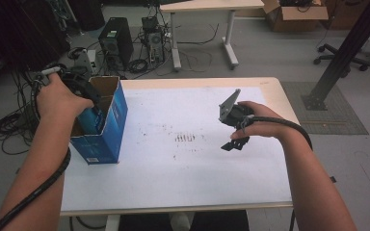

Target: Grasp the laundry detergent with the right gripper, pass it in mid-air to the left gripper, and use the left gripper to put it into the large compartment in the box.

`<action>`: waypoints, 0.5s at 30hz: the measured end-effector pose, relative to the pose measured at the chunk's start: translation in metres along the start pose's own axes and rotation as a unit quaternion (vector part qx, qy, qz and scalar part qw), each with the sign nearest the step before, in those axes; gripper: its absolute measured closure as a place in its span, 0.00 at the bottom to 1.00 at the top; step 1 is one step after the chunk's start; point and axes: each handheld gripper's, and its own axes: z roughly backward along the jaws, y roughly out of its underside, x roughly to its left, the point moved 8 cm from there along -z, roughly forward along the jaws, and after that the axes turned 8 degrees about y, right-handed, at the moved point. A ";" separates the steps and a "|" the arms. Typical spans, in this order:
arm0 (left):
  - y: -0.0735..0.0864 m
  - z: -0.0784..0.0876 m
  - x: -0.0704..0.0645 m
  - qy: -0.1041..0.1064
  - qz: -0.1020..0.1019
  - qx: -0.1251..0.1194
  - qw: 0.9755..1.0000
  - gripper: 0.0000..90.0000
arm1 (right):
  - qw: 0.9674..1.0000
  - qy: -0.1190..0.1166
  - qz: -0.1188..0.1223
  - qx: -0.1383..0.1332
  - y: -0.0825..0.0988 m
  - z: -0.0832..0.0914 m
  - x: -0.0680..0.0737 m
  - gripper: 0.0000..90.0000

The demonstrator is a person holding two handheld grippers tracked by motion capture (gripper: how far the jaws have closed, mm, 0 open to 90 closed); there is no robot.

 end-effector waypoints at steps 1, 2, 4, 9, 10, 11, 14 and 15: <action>0.000 -0.003 0.000 0.000 0.000 0.001 1.000 0.42 | 1.000 0.000 0.000 -0.002 0.000 0.000 0.000 0.03; 0.000 -0.006 0.001 0.000 0.000 0.003 1.000 0.42 | 1.000 -0.001 0.000 -0.002 0.000 0.001 0.000 0.03; 0.000 -0.011 0.001 -0.002 -0.002 0.003 1.000 0.42 | 1.000 0.000 0.000 -0.002 0.000 0.001 0.000 0.03; 0.001 -0.021 0.002 -0.005 -0.006 0.012 1.000 0.42 | 1.000 0.000 -0.001 -0.002 0.001 0.001 0.001 0.03; 0.001 -0.023 0.002 -0.004 -0.006 0.013 1.000 0.42 | 1.000 0.000 -0.002 -0.002 0.002 0.000 0.001 0.03; 0.001 -0.025 0.002 -0.005 -0.006 0.014 1.000 0.42 | 1.000 0.000 -0.002 -0.002 0.002 0.000 0.001 0.03; 0.001 -0.029 0.003 -0.007 -0.007 0.017 1.000 0.42 | 1.000 -0.001 -0.003 -0.002 0.003 0.000 0.001 0.03; 0.001 -0.030 0.003 -0.008 -0.008 0.018 1.000 0.42 | 1.000 -0.001 -0.003 -0.002 0.003 0.000 0.001 0.03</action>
